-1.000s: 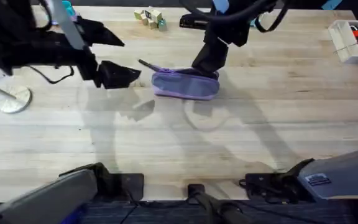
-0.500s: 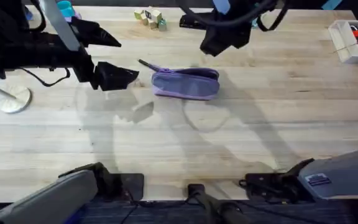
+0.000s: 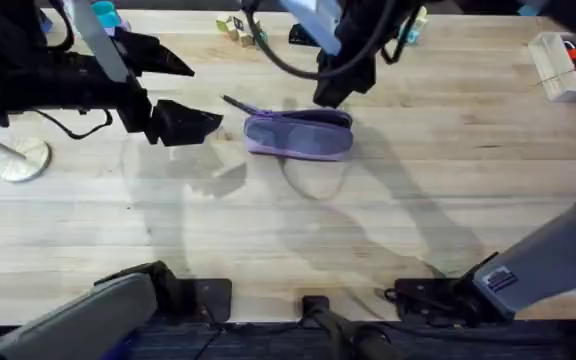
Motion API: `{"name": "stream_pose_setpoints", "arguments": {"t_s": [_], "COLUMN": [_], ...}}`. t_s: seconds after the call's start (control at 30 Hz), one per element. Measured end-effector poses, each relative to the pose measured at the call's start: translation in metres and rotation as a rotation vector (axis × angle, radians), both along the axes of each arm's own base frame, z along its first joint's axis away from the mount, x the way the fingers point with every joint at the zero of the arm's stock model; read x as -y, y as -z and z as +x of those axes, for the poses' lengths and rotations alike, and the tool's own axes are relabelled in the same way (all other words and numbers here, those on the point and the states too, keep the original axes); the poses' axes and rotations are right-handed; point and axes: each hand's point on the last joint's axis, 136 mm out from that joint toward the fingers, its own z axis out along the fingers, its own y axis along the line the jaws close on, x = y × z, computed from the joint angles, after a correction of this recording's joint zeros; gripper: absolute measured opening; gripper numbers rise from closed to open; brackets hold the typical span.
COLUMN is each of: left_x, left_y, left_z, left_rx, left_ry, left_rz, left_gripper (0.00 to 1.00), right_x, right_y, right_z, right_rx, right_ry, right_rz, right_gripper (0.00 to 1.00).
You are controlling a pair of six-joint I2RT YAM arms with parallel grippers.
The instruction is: Unzip the bag, pick up the pens from the table one at a time and place them inside, then zip the bag closed.
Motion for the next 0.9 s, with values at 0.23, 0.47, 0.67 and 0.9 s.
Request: {"name": "stream_pose_setpoints", "arguments": {"t_s": [0.23, 0.47, 0.67, 0.9], "left_x": [0.0, 0.0, 0.0, 0.0], "left_y": [0.0, 0.0, 0.0, 0.0], "left_z": [0.0, 0.0, 0.0, 0.0], "left_rx": [0.0, 0.0, 0.0, 0.0], "left_ry": [0.0, 0.0, 0.0, 0.0], "left_rz": [0.0, 0.0, 0.0, 0.0], "left_gripper": [0.993, 0.993, 0.993, 0.994], "right_x": [-0.004, -0.006, -0.009, -0.015], "right_y": [0.037, 0.06, 0.074, 0.088], "right_z": [0.006, 0.009, 0.015, 0.02], "right_rx": [-0.066, -0.107, -0.116, -0.13], "right_ry": [-0.026, -0.033, -0.034, -0.04], "right_rz": [-0.045, -0.07, -0.074, -0.066], "right_gripper": [0.031, 0.031, 0.03, 0.03]}}
